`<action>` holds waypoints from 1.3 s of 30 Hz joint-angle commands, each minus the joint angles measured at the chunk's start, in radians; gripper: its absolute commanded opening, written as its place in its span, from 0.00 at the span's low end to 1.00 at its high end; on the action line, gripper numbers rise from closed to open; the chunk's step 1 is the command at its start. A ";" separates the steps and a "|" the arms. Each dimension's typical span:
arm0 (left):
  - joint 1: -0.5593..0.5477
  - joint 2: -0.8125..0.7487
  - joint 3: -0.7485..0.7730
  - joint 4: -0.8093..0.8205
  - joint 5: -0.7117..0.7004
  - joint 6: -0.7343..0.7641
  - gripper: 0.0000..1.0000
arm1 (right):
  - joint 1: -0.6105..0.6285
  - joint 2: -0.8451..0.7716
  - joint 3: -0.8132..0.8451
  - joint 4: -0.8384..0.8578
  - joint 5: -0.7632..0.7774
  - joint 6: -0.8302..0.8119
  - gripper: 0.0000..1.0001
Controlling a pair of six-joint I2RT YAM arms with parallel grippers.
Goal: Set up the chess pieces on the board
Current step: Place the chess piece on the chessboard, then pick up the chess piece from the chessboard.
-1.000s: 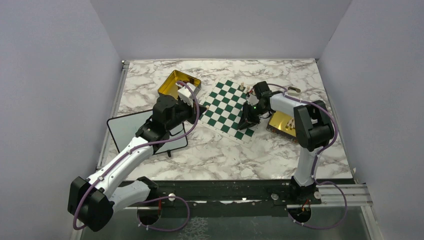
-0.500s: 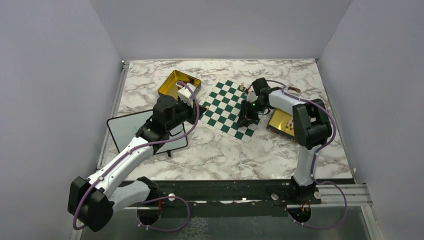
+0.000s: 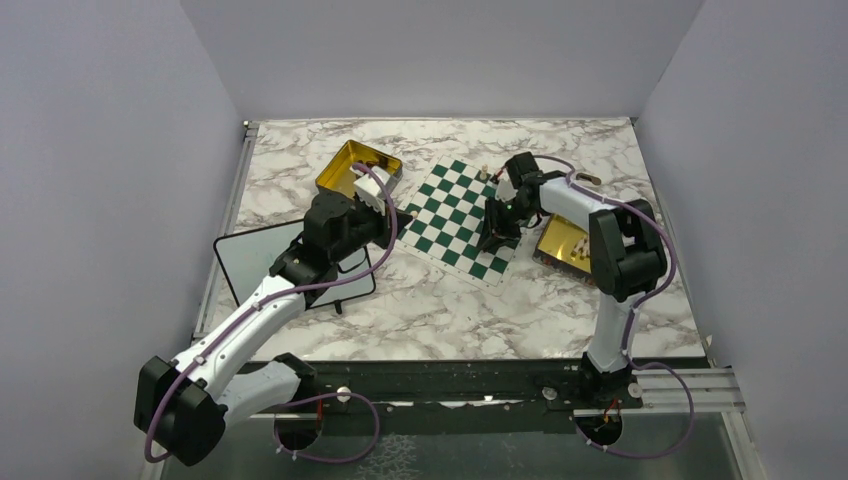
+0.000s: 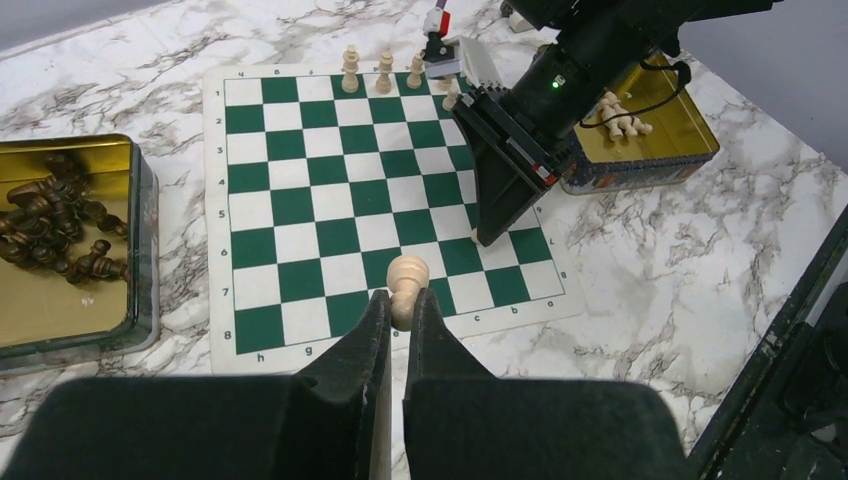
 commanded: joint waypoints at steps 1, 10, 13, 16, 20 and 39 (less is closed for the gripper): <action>-0.006 -0.024 -0.008 0.015 -0.006 0.017 0.00 | 0.000 -0.082 0.004 -0.026 0.051 -0.034 0.26; -0.006 -0.042 -0.016 0.024 -0.009 0.025 0.00 | 0.021 -0.140 0.030 -0.048 0.184 -0.038 0.30; -0.006 -0.044 -0.016 0.023 -0.004 0.023 0.00 | 0.023 -0.131 0.017 -0.033 0.179 -0.043 0.30; -0.006 -0.052 -0.020 0.028 -0.011 0.023 0.00 | 0.050 -0.134 0.013 -0.010 0.222 -0.081 0.30; -0.006 -0.058 -0.020 0.030 -0.014 0.024 0.00 | 0.132 -0.121 0.057 -0.005 0.346 -0.183 0.30; -0.006 -0.084 -0.019 0.017 -0.044 0.044 0.00 | 0.300 0.031 0.227 -0.023 0.588 -0.565 0.36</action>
